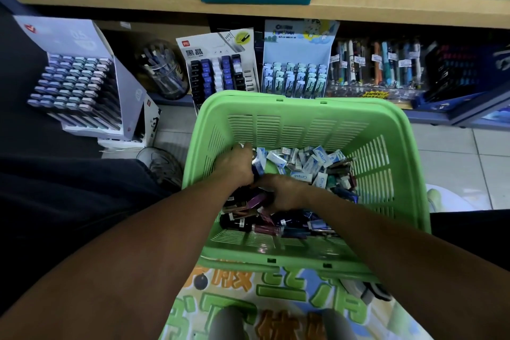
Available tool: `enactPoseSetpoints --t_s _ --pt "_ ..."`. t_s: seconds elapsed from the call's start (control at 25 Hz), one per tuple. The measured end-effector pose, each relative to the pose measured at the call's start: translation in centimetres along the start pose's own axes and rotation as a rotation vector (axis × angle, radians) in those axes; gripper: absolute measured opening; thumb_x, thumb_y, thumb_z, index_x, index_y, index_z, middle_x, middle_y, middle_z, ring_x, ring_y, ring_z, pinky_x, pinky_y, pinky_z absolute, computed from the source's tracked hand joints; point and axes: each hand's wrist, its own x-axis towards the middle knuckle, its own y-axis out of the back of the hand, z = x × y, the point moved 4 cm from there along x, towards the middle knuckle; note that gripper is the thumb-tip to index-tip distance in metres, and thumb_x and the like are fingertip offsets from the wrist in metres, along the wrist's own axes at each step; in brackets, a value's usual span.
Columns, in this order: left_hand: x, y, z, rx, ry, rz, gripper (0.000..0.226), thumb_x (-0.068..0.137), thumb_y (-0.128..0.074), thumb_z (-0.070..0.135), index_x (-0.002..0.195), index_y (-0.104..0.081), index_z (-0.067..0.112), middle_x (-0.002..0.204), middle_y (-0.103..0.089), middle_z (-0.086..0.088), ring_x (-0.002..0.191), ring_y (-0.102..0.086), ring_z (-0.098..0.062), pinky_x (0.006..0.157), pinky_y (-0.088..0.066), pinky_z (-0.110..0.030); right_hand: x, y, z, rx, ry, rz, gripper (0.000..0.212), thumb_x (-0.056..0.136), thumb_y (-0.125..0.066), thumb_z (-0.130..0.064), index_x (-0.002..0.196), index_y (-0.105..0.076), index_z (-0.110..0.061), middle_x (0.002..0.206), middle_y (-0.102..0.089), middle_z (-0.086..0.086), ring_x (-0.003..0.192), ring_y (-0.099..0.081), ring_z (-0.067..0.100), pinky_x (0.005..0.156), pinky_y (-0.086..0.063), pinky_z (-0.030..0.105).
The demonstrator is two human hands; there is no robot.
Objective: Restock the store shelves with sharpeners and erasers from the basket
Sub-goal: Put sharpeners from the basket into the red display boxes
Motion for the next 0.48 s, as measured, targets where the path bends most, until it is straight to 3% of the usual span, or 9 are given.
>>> enactPoseSetpoints --t_s 0.08,0.12,0.2,0.28,0.36,0.48 --pt "-0.1 -0.4 0.3 0.180 -0.052 0.012 0.063 0.085 -0.071 0.021 0.140 -0.039 0.014 0.136 -0.048 -0.012 0.121 -0.057 -0.033 0.091 -0.050 -0.039 0.2 -1.7 -0.9 -0.133 0.104 -0.092 0.085 0.077 -0.082 -0.041 0.151 -0.039 -0.033 0.155 -0.033 0.007 0.137 -0.036 0.028 0.109 -0.037 0.041" --pt "-0.1 -0.6 0.3 0.251 -0.073 0.001 0.065 0.088 -0.068 0.018 0.144 -0.036 0.014 0.140 -0.046 -0.012 0.123 -0.056 -0.032 0.093 -0.049 -0.039 0.1 -2.1 -1.3 -0.195 0.116 -0.109 0.082 0.079 -0.079 -0.046 0.150 -0.039 -0.036 0.154 -0.029 0.008 0.136 -0.032 0.028 0.108 -0.037 0.044" --pt "-0.2 -0.9 0.4 0.359 -0.115 -0.020 0.067 0.090 -0.065 0.015 0.148 -0.033 0.014 0.143 -0.043 -0.012 0.125 -0.055 -0.032 0.094 -0.048 -0.038 0.1 -1.9 -1.2 -0.274 0.142 -0.113 0.060 0.081 -0.076 -0.048 0.137 -0.056 -0.036 0.146 -0.033 0.008 0.130 -0.034 0.028 0.102 -0.041 0.042" --pt "-0.3 -1.2 0.4 0.426 -0.141 -0.040 0.064 0.090 -0.065 0.014 0.146 -0.035 0.013 0.143 -0.043 -0.013 0.125 -0.054 -0.031 0.095 -0.047 -0.037 -0.3 -1.6 -0.5 -0.330 0.167 -0.173 0.031 0.081 -0.076 -0.045 0.109 -0.073 -0.031 0.139 -0.041 0.006 0.123 -0.039 0.026 0.100 -0.043 0.039" --pt "-0.4 -1.3 0.5 0.453 -0.149 -0.029 0.060 0.091 -0.062 0.013 0.145 -0.036 0.014 0.146 -0.040 -0.013 0.127 -0.050 -0.032 0.096 -0.046 -0.037 -1.0 -0.8 0.9 -0.396 0.159 -0.186 0.015 0.080 -0.078 -0.037 0.091 -0.076 -0.026 0.136 -0.044 0.002 0.118 -0.042 0.024 0.097 -0.046 0.038" --pt "-0.7 -1.2 0.7 0.504 -0.186 -0.010 0.059 0.092 -0.060 0.014 0.147 -0.037 0.018 0.158 -0.023 -0.011 0.139 -0.033 -0.032 0.099 -0.045 -0.040 -1.8 1.8 2.6 -0.334 0.117 -0.079 0.006 0.086 -0.070 -0.011 0.089 -0.074 -0.015 0.122 -0.053 0.002 0.112 -0.052 0.024 0.093 -0.048 0.036"
